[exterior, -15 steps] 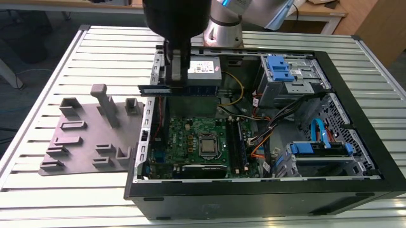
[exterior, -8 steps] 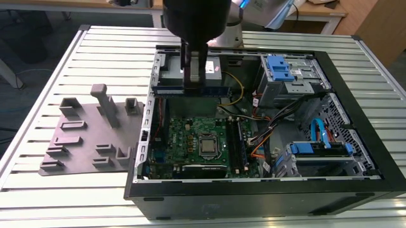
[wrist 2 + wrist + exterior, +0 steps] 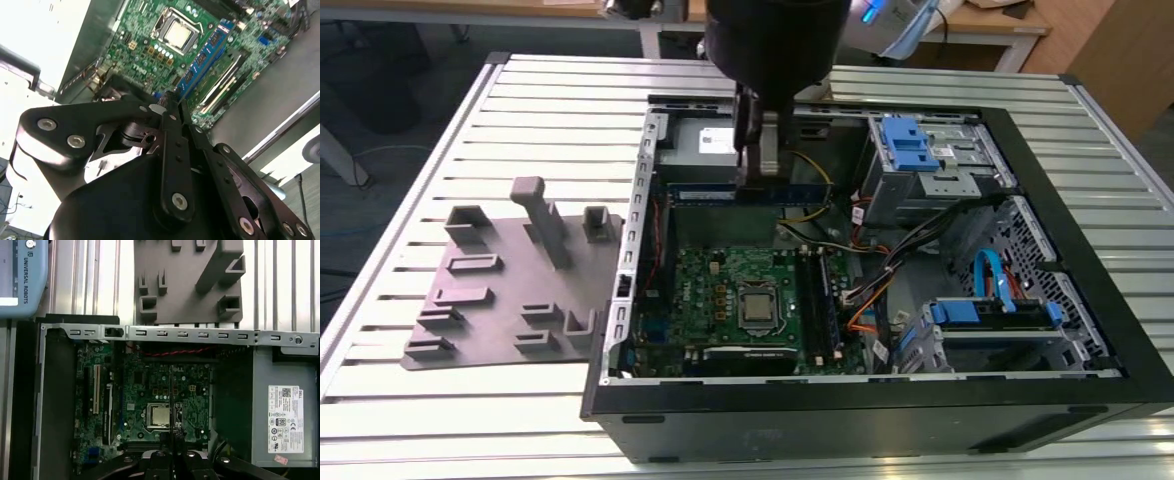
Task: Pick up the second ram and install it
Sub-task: 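Pick up the second ram and move it above second insertion slot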
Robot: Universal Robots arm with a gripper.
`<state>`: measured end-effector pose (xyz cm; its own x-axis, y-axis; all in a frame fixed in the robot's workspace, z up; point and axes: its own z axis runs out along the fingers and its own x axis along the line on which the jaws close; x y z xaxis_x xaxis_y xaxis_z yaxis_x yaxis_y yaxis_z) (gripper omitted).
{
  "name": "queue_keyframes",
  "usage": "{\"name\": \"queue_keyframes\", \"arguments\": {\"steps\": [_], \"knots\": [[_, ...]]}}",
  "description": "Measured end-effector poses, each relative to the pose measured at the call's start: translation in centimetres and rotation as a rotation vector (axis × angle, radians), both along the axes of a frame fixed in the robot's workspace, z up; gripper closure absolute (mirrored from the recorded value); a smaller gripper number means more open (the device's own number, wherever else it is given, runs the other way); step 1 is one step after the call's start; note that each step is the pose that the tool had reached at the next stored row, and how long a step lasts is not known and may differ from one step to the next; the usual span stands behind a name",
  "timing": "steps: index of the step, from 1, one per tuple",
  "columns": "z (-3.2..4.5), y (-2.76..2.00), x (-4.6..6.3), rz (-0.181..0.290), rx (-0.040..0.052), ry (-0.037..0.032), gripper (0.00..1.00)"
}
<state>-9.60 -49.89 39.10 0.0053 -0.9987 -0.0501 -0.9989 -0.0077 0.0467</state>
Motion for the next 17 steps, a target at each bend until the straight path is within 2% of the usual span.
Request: {"name": "queue_keyframes", "arguments": {"steps": [17], "knots": [[-0.48, 0.00, 4.8, 0.000, 0.0000, 0.0014, 0.89]]}}
